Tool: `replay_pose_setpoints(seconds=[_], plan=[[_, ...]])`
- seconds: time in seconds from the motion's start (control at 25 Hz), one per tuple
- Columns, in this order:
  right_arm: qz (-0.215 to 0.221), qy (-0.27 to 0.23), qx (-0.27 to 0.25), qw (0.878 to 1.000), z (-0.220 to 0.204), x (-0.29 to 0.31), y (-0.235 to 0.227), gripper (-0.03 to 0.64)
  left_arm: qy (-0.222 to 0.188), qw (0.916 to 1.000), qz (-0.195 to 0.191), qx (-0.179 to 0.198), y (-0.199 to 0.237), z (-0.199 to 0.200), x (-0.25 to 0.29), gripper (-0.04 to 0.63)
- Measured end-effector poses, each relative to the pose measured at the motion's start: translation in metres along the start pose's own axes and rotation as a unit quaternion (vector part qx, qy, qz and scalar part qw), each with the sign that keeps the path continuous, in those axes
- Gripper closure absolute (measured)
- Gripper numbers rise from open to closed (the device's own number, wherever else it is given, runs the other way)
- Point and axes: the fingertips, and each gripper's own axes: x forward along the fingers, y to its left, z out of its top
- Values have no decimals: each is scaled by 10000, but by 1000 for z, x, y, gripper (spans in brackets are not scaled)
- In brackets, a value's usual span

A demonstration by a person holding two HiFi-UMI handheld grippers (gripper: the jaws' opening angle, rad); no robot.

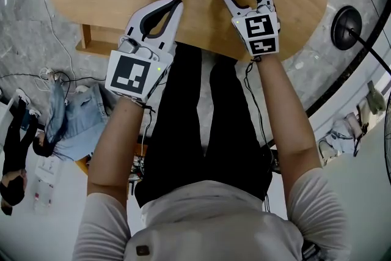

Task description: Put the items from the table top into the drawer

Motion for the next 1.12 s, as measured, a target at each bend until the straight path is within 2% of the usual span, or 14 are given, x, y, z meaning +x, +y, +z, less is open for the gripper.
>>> replay_pose_setpoints(seconds=[0.4,0.72,0.88,1.12], plan=[[-39,-48,-206,9998,11,-7,1,347,-64,9999,83,-29,-1,0,-12,586],[140,-228,-504,9984,44,-50,25,347,-358,9984,439,-85,-22,25,-55,586],[336,-313,-754,9961,59,-80,46,347,-568,9952,767,-213,-38,35,-86,586],[714,-409,-1177,9896,68,-116,77,347,-934,9829,1498,-519,-58,32,-137,586]])
